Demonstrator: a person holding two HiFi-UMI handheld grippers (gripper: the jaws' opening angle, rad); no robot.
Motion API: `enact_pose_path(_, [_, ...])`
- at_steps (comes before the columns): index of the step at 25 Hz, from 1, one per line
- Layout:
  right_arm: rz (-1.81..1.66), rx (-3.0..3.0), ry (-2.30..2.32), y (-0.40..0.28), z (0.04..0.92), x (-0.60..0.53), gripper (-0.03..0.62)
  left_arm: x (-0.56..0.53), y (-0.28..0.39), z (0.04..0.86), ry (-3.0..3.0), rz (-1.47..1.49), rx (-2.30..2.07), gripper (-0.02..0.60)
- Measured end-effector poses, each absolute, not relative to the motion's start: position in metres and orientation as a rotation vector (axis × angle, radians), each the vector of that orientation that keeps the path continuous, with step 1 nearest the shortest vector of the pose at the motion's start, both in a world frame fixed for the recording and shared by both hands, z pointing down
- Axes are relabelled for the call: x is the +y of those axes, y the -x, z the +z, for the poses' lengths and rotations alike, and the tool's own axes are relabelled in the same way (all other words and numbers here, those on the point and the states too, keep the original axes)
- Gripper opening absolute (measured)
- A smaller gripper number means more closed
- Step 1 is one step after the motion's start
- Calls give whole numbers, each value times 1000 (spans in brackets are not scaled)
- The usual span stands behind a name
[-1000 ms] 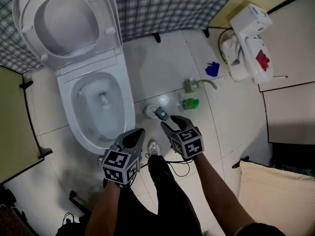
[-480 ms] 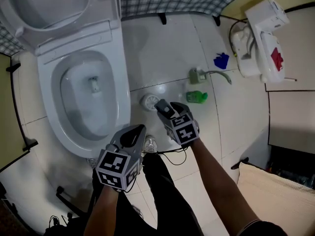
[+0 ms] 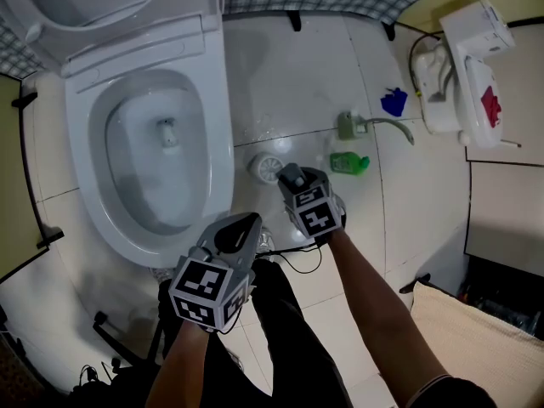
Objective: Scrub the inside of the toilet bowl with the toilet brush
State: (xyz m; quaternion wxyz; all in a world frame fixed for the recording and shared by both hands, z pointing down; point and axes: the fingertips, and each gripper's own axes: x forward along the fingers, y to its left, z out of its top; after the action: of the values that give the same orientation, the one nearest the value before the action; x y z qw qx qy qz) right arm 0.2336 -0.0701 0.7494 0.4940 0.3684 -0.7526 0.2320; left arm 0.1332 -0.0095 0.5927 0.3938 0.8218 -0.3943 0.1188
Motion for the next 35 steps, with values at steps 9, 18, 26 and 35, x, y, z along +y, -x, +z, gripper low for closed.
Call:
enact_pose_path(9, [561,-1870,-921,-242,699,-62,202,-17,-117,582,-2089,314,-1013,8])
enact_pose_path(18, [513,-2017,-1107,-250,537,-79,202,-43,-78,503,-2131,284,-1087,8])
enact_pose_path(26, [355,-2236,-1218,-207,390,-114,202,-64,-22,422,-2159,233,-1216,8])
enact_pose_path(35, [287,-2421,-1115,-127,333,-101,202,-49,41,397,-2116,217,-1306,8])
